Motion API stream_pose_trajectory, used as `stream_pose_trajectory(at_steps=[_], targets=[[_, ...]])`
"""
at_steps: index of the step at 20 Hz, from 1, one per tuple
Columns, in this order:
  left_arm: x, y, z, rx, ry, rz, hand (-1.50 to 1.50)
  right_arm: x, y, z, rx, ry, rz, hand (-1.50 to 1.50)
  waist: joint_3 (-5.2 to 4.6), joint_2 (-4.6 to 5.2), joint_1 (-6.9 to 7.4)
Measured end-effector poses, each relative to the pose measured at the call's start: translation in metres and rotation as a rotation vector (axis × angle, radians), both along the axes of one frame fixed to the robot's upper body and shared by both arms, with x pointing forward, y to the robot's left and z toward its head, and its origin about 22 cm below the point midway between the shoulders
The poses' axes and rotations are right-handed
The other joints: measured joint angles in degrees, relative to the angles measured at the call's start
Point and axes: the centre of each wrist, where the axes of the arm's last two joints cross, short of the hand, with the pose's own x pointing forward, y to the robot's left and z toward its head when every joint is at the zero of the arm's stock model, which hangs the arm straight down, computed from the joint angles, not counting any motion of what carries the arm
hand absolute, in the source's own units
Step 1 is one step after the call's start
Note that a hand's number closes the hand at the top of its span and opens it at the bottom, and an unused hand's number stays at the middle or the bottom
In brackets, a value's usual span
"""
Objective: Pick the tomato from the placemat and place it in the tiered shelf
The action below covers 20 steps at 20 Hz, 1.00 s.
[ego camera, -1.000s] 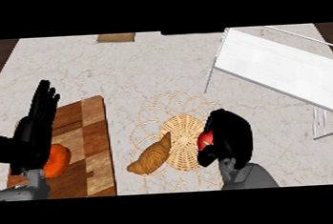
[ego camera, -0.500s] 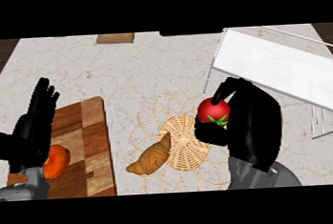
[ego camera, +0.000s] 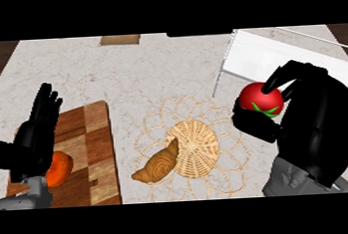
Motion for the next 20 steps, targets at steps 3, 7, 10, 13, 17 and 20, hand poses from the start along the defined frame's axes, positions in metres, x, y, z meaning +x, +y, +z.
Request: stream_pose_trajectory(at_steps=[3,7,10,13,17,20], targets=[[0.002,0.0,0.001,0.0,0.002,-0.002,0.0,0.005,-0.009,0.012,0.001,-0.026,-0.031,1.5,0.01,0.12,0.18],[0.004,0.005,0.005,0.004,0.006,-0.003,0.0,0.016,-0.028,0.013,0.004,-0.02,-0.091,1.5,0.05,0.27,0.36],[0.001,0.0,0.007,0.004,-0.004,-0.002,0.0,0.026,-0.044,0.009,0.018,-0.006,-0.131,1.5,0.07,0.32,0.54],[-0.002,0.001,0.0,0.004,-0.005,-0.003,0.0,0.036,-0.057,0.005,0.03,-0.001,-0.168,1.5,0.09,0.39,0.62],[-0.001,0.004,0.005,0.001,-0.003,-0.008,0.0,0.052,-0.076,-0.008,0.042,-0.006,-0.201,1.5,0.1,0.43,0.71],[0.001,0.002,0.004,0.002,0.0,-0.006,0.0,0.063,-0.087,-0.016,0.055,-0.02,-0.223,1.5,0.11,0.45,0.71]])
